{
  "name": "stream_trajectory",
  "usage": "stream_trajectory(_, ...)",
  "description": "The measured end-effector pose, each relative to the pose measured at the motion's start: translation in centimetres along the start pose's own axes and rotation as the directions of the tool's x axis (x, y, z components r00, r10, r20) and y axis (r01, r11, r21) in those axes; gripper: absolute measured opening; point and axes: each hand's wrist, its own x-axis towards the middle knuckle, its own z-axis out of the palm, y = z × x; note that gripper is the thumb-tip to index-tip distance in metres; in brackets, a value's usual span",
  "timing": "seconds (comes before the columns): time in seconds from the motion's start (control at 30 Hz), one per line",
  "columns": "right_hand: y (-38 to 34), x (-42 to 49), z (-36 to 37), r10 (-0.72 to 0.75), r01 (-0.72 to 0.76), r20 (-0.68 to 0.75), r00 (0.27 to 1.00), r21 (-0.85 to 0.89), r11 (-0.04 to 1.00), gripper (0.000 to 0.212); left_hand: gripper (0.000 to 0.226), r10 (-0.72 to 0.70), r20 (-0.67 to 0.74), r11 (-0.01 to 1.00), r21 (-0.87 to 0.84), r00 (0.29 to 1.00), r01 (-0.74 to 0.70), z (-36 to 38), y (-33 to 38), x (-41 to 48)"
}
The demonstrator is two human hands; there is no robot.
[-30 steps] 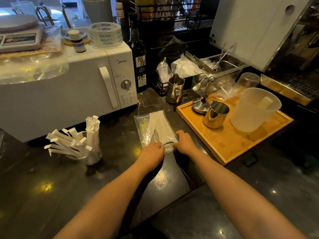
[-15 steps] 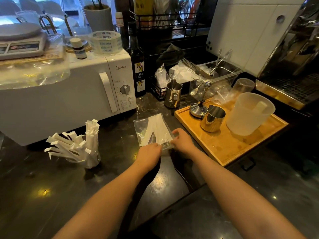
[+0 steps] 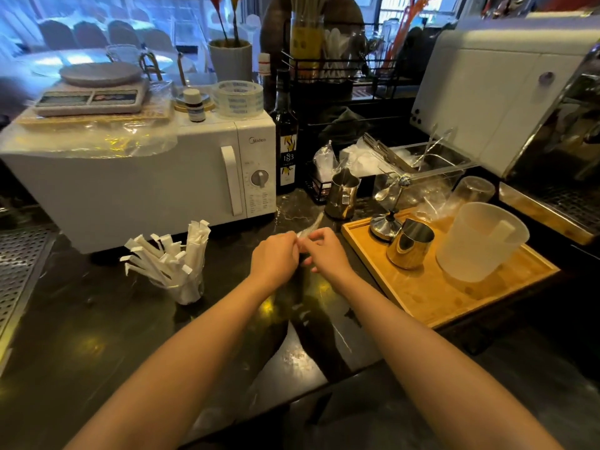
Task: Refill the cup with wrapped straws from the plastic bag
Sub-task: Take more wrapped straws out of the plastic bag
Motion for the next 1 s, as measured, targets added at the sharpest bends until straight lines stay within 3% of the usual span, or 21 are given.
stream_trajectory(0.33, -2.0, -2.5, 1.5, -0.096, 0.107, 0.176, 0.98, -0.055, 0.993, 0.021, 0.015, -0.126, -0.017, 0.973, -0.199, 0.992, 0.12, -3.5, 0.3, -2.4)
stream_trajectory(0.5, -2.9, -3.3, 2.1, -0.208, 0.242, 0.209, 0.956, -0.151, 0.959, 0.024, 0.029, -0.18, -0.032, 0.949, -0.27, 0.983, 0.165, -4.6, 0.0, -3.7)
stream_trajectory(0.77, -4.1, -5.0, 4.1, -0.3, 0.401, 0.4, 0.866, -0.199, 0.894, 0.028, 0.03, -0.293, 0.09, 0.787, -0.543, 0.952, 0.294, -6.5, -1.8, -6.2)
stream_trajectory(1.0, -5.2, -6.9, 6.0, -0.363, 0.46, 0.516, 0.776, -0.07, 0.885, 0.032, 0.034, -0.236, 0.153, 0.701, -0.658, 0.96, 0.277, -9.2, -3.8, -9.6)
